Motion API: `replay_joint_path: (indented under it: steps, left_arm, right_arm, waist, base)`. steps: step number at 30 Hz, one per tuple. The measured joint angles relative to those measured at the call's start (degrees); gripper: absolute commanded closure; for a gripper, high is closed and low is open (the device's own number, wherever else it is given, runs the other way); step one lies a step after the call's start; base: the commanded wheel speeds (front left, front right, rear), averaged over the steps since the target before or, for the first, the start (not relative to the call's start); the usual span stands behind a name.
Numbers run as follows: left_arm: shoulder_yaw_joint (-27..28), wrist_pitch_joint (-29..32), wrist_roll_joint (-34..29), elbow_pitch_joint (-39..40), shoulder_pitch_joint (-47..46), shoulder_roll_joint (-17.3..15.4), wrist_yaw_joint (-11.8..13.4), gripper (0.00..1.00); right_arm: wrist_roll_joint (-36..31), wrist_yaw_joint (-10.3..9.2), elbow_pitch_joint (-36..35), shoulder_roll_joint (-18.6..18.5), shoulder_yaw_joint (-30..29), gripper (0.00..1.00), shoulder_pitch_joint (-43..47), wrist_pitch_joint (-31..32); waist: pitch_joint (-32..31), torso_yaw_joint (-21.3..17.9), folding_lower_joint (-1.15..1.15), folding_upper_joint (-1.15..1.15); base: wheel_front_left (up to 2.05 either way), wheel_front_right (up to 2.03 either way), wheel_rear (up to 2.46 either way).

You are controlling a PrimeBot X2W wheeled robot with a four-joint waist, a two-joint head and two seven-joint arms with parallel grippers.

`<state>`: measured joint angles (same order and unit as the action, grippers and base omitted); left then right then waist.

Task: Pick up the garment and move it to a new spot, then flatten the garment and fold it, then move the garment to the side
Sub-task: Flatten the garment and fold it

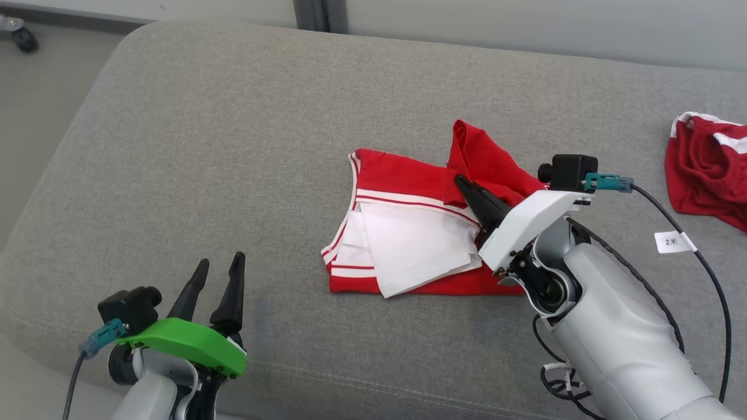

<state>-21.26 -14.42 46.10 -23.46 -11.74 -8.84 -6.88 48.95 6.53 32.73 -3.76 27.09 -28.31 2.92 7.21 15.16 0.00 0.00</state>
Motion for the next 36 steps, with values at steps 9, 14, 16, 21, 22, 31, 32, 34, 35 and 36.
replay_joint_path:
  steps: [9,14,16,21,22,31,32,34,35,36]
  left_arm:
    - [0.3,0.0,0.0,0.0,-0.1,0.5,-0.2,0.0]
    - [0.7,0.0,0.0,0.0,-0.1,0.5,-0.2,0.0]
    - [0.7,0.0,0.0,-0.1,-0.2,0.6,-0.2,0.0]
    - [0.8,0.0,0.0,-0.2,-0.2,0.7,-0.2,0.0]
    - [0.8,0.0,0.0,-0.2,-0.2,0.7,-0.2,0.0]
    - [0.8,0.0,0.0,-0.4,-0.4,0.8,-0.2,0.0]
    - [0.8,0.0,0.0,-0.4,-0.4,0.8,-0.2,0.0]
    - [0.8,0.0,0.0,-0.5,-0.4,0.8,-0.2,0.0]
    - [0.8,0.0,0.0,-0.5,-0.4,0.8,-0.2,0.0]
    - [0.8,0.0,0.0,-0.5,-0.4,0.8,-0.2,0.0]
  right_arm:
    - [0.5,-0.01,1.7,0.1,3.0,1.0,-2.4,2.3]
    - [0.5,-0.01,2.4,0.1,4.3,1.0,-3.8,2.8]
    - [0.5,-0.01,2.6,0.1,4.8,1.0,-4.3,2.9]
    - [2.3,-0.01,2.5,0.0,7.1,1.0,-4.8,2.9]
    - [2.8,-0.01,2.5,0.0,7.5,1.0,-5.1,2.9]
    - [4.6,-0.09,2.7,0.0,10.8,0.88,-6.0,2.8]
    - [4.8,-0.15,2.8,0.0,11.1,0.8,-6.2,2.8]
    - [5.3,-0.57,2.9,0.0,11.7,0.51,-6.6,2.7]
    - [5.5,-0.58,2.9,0.0,12.0,0.0,-6.8,2.6]
    - [5.7,-0.59,3.0,0.0,12.2,0.0,-6.9,2.6]
  waist:
    - [1.7,2.5,0.0,0.0]
    - [2.5,3.3,0.0,0.0]
    - [2.8,3.5,0.0,0.0]
    - [3.2,3.9,0.0,0.0]
    - [3.3,4.0,0.0,0.0]
    - [3.7,4.6,0.0,0.0]
    - [3.7,4.7,0.0,0.0]
    - [3.8,4.8,0.0,0.0]
    - [3.9,4.8,0.0,0.0]
    - [3.9,4.8,0.0,0.0]
  base:
    - [0.0,0.0,0.0]
    - [0.0,0.0,0.0]
    - [0.0,0.0,0.0]
    - [0.0,0.0,0.0]
    - [0.0,0.0,0.0]
    - [0.0,0.0,0.0]
    - [0.0,0.0,0.0]
    - [0.0,0.0,0.0]
    - [0.0,0.0,0.0]
    - [0.0,0.0,0.0]
